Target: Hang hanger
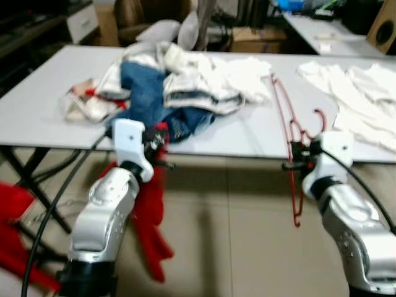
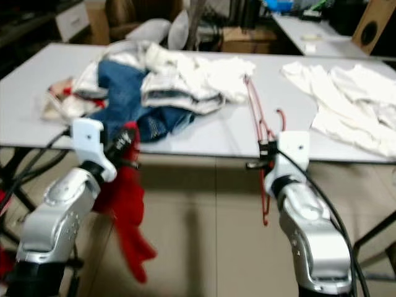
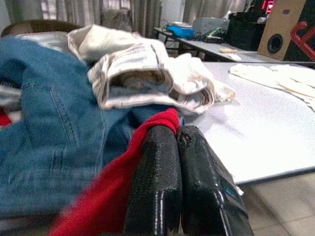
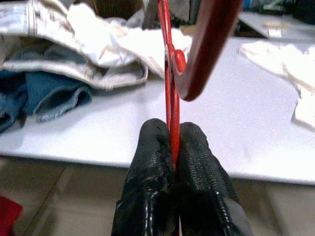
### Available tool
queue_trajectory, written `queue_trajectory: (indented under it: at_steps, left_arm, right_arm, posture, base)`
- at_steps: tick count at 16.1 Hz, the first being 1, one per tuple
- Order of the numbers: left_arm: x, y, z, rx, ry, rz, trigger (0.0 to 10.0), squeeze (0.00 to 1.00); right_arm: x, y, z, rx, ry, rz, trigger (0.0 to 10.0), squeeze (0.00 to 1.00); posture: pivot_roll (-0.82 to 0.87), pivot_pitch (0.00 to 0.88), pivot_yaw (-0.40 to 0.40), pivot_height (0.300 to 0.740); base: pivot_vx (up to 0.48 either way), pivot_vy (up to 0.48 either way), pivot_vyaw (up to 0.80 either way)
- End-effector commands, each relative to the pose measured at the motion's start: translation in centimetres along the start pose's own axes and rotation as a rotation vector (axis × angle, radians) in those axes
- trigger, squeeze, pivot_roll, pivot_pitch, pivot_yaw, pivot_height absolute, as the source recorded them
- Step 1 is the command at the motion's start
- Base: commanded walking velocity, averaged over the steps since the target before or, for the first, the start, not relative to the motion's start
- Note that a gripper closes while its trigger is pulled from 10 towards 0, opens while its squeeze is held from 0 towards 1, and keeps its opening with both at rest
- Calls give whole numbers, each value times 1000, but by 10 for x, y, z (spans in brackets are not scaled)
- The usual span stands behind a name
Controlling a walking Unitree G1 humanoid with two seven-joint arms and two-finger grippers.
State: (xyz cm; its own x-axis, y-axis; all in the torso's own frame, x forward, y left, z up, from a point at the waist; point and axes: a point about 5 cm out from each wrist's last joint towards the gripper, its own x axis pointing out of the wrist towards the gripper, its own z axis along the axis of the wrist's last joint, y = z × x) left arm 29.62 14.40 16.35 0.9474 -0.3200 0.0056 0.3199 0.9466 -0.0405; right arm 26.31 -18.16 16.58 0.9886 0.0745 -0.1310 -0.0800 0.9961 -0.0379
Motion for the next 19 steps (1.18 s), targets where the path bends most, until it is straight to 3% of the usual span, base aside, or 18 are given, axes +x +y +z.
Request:
queue_trajectory:
  at_steps: [1,8,10,12,13,16,17,18,19]
  left_arm:
    - [1,4,9,19,-28,2,10000,0]
    - [10,-7,14,20,-42,-87,10000,0]
    - [15,-26,24,0,-69,-229,10000,0]
    - [19,-31,31,-2,-91,-258,10000,0]
    - [27,-33,41,0,-119,-279,10000,0]
    - [71,-21,96,83,-236,-293,10000,0]
    - [87,-15,131,109,-302,-299,10000,0]
    - [91,-14,143,114,-324,-300,10000,0]
    - [99,-13,171,146,-372,-304,10000,0]
  right_arm:
    - [-2,8,7,7,-44,60,10000,0]
    - [-11,-5,13,-33,-69,140,10000,0]
    - [-23,-3,16,-87,-74,283,10000,0]
    - [-30,-5,18,-108,-79,346,10000,0]
    - [-38,-10,20,-130,-72,417,10000,0]
    - [-71,-28,30,-243,-6,674,10000,0]
    - [-81,-30,35,-255,19,779,10000,0]
    - [-84,-30,37,-251,24,812,10000,0]
    - [-86,-25,41,-239,28,910,10000,0]
  posture:
    - [29,0,7,740]
    - [15,0,32,740]
    - [21,0,24,740]
    - [21,0,23,740]
    - [22,0,21,740]
    - [23,0,18,740]
    - [25,0,17,740]
    - [25,0,17,740]
    - [28,0,18,740]
  base:
    - [382,0,0]
    - [379,0,-112]
    - [368,0,-400]
    - [360,0,0]
    - [352,0,0]
    - [349,0,0]
    - [349,0,0]
    - [349,0,0]
    - [345,0,0]
